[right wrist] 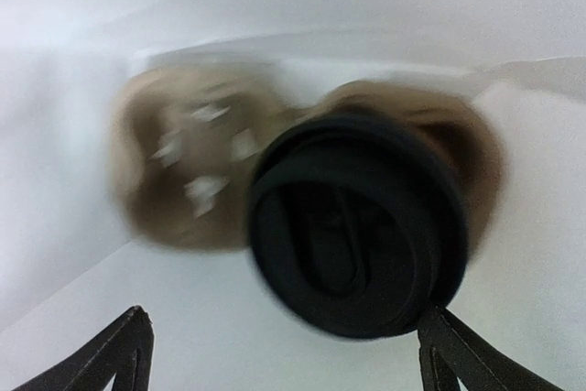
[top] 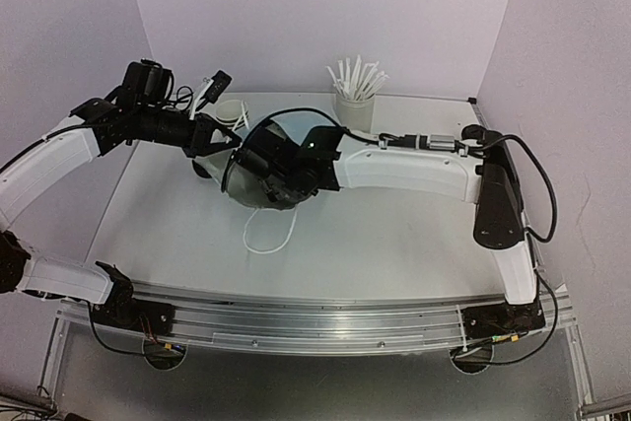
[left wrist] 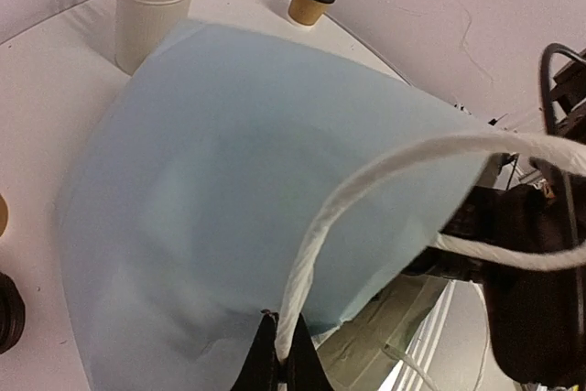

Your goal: Pack the takeout coffee

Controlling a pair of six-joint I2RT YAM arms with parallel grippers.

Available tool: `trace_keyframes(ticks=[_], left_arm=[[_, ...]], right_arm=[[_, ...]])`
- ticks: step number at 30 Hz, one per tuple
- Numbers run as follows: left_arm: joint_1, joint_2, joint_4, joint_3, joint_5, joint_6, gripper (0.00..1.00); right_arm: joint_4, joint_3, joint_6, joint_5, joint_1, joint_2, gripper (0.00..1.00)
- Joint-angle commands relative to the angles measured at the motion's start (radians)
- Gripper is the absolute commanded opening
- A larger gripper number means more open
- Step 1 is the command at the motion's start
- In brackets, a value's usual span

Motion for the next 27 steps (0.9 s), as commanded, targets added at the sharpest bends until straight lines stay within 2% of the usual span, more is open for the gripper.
trace_keyframes(ticks=[1, 10, 16, 18, 21, 27], left_arm=[[0.007, -0.011, -0.019, 0.051, -0.131, -0.043, 0.0], [0.004, -0.055, -0.02, 0.051, -0.051, -0.081, 0.0], [0.003, -0.042, -0.096, 0.091, -0.206, -0.118, 0.0], [0.002, -0.035, -0.112, 0.1, -0.249, -0.129, 0.0], [-0.005, -0.042, -0.116, 0.096, -0.275, -0.145, 0.0], [-0.02, -0.054, -0.127, 0.093, -0.29, -0.161, 0.0]], right_arm=[[0.019, 0.076, -0.052, -0.041, 0.028, -0.059, 0.94], [0.024, 0.0, 0.016, -0.165, 0.02, -0.138, 0.94], [0.036, -0.005, 0.067, -0.261, 0.019, -0.185, 0.93], [0.042, -0.002, 0.071, -0.291, 0.022, -0.196, 0.9], [0.045, 0.0, 0.049, -0.264, 0.047, -0.195, 0.86], [0.048, 0.023, -0.001, -0.272, 0.075, -0.169, 0.87]])
